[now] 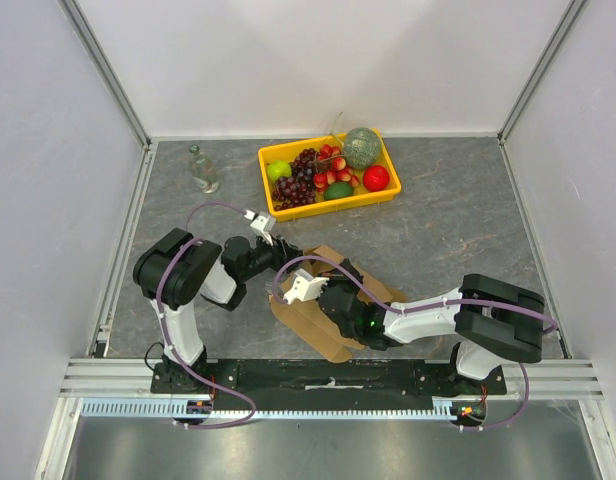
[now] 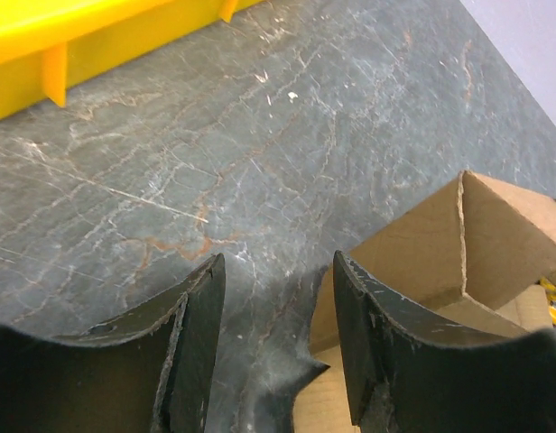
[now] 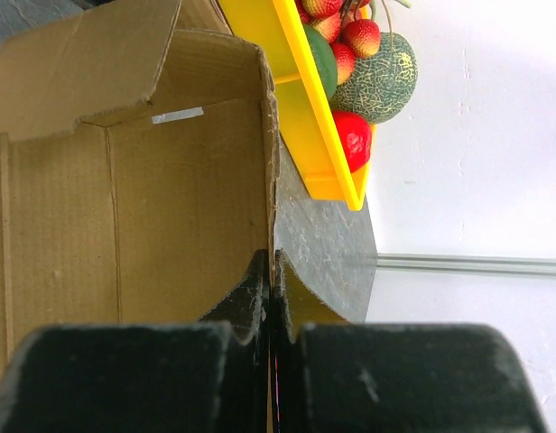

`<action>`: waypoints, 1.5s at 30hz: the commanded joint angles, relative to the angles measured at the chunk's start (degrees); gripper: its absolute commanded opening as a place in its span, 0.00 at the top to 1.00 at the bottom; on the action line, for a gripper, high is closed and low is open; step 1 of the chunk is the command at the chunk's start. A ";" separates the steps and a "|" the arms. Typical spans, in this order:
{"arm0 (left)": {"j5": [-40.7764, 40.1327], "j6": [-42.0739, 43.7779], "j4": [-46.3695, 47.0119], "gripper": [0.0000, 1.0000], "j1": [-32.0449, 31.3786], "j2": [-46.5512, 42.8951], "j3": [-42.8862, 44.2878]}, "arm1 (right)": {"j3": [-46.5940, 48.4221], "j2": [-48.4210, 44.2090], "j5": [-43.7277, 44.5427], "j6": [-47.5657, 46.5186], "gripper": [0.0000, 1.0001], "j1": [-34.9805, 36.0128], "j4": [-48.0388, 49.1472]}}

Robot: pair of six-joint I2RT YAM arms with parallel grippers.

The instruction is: Fold the paper box

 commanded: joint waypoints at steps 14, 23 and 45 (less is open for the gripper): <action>5.37 -1.85 21.08 0.43 -0.16 -5.34 -5.60 | -0.17 -0.21 -0.89 2.57 1.00 0.25 0.44; 9.59 0.25 21.08 0.43 -0.52 -5.52 -5.43 | -0.08 -0.04 -1.15 2.49 1.00 0.25 0.44; 14.33 4.04 21.08 0.42 -1.48 -8.16 -6.39 | 0.45 -0.03 -2.12 3.37 1.00 0.34 -0.61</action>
